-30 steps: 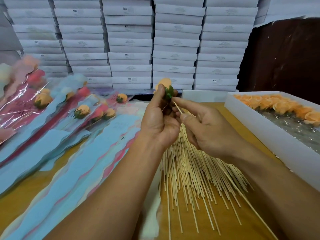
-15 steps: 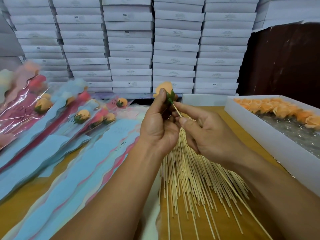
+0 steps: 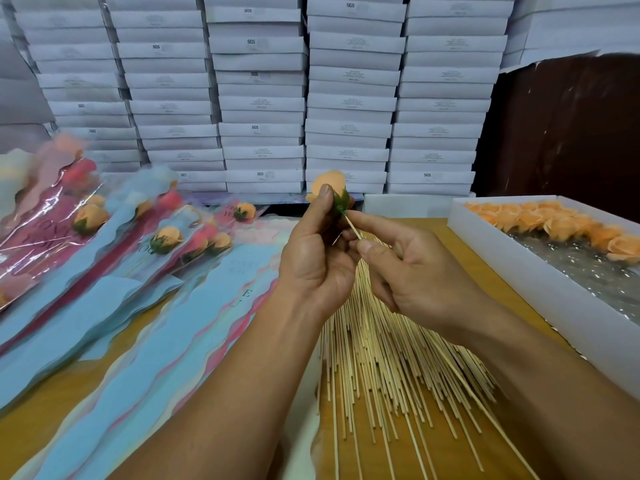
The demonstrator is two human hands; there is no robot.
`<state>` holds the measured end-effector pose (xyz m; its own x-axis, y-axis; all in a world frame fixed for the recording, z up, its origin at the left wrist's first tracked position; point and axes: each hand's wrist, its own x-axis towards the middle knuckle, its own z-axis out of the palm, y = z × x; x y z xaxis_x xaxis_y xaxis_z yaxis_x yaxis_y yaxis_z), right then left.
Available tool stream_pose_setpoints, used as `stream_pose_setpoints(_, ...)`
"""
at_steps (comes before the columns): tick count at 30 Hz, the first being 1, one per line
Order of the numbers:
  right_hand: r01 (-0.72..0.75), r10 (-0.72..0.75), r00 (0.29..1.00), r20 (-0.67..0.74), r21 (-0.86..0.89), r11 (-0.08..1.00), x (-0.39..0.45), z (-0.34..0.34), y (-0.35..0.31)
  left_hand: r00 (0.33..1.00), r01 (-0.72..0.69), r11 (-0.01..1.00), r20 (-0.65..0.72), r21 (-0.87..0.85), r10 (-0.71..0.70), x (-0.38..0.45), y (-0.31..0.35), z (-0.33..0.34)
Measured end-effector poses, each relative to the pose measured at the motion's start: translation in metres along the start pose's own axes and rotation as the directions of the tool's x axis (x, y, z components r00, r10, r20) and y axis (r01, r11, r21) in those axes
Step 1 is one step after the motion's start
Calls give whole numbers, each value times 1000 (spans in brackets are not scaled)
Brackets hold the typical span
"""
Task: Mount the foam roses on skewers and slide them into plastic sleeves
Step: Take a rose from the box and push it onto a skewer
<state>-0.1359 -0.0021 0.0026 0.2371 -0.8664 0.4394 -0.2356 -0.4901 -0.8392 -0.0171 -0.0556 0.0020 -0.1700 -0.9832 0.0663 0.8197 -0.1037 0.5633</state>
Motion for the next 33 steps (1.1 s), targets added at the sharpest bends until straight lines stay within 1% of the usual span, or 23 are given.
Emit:
stream_pose_setpoints(12,-49,51,999,-20,67,997,3,-4,9,997,-69,991,-13,117,71,0,-2,1)
stream_pose_setpoints(18,-51,57,997,-49,120,991,6,-3,14,996,-71,987,-41,146,78,1,-12,0)
stream_pose_setpoints(26,-116,119,989,-89,34,993,7,1,22,988,-89,970,-102,227,114,6,-19,-5)
stream_pose_setpoints(29,-192,194,980,-39,60,980,6,-2,22,984,-79,969,-137,234,113,7,-20,-7)
stream_pose_setpoints(31,-294,289,956,56,111,949,6,-11,21,981,-63,968,-163,244,105,7,-21,-9)
stream_pose_setpoints(33,-392,369,916,159,158,906,6,-21,19,977,-54,957,-182,284,109,6,-23,-12)
